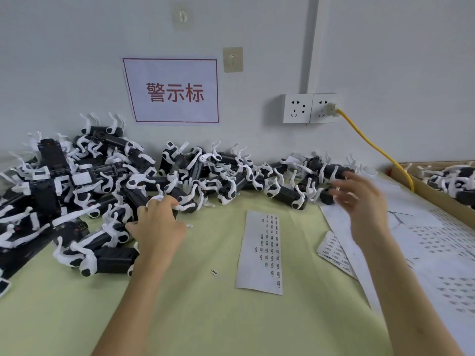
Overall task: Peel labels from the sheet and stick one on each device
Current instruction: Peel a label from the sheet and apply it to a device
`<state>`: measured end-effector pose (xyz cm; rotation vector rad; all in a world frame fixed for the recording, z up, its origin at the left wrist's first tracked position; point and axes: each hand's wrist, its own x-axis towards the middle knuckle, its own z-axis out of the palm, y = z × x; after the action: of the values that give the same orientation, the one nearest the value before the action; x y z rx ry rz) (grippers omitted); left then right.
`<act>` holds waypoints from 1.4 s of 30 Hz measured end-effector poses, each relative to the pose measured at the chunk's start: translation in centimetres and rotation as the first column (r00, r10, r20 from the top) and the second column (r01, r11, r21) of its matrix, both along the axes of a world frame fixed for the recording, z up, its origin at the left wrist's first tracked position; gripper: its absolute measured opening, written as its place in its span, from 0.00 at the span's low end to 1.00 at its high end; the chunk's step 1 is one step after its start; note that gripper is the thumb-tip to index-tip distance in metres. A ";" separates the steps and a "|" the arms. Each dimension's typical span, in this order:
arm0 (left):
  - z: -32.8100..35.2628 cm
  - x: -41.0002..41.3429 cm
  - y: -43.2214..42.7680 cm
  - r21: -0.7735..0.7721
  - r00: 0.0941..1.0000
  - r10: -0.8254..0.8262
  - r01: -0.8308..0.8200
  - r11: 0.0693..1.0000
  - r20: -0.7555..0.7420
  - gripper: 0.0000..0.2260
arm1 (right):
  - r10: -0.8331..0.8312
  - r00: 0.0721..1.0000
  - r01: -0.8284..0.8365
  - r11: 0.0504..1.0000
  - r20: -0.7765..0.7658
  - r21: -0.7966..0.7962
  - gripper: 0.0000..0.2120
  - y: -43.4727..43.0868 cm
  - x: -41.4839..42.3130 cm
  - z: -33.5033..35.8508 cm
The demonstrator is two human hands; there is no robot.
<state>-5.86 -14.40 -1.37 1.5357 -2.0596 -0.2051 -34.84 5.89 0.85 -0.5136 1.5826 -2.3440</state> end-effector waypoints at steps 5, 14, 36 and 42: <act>0.5 0.2 0.5 -0.094 0.991 -0.089 0.080 0.992 -0.099 0.16 | 0.582 0.634 0.073 0.610 -0.508 0.789 0.31 -4.8 4.3 -4.3; 0.6 -1.3 1.7 -0.309 0.874 -0.341 0.237 0.921 -0.346 0.04 | 0.615 0.592 0.054 0.615 -0.521 0.787 0.35 -5.6 6.1 -5.5; -1.0 -5.1 5.4 0.110 0.331 -0.283 0.802 0.587 -0.900 0.10 | 0.119 0.396 0.096 0.981 -0.911 0.170 0.10 -4.7 9.8 -2.8; -0.9 -4.9 5.7 0.077 0.339 -0.350 0.805 0.588 -0.873 0.14 | 0.142 0.436 0.063 0.980 -0.889 0.187 0.08 -4.6 9.5 -3.0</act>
<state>-10.79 -8.74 -2.32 0.5052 -1.7064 -1.5687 -25.38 1.25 -2.12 -1.9986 2.0892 -1.8367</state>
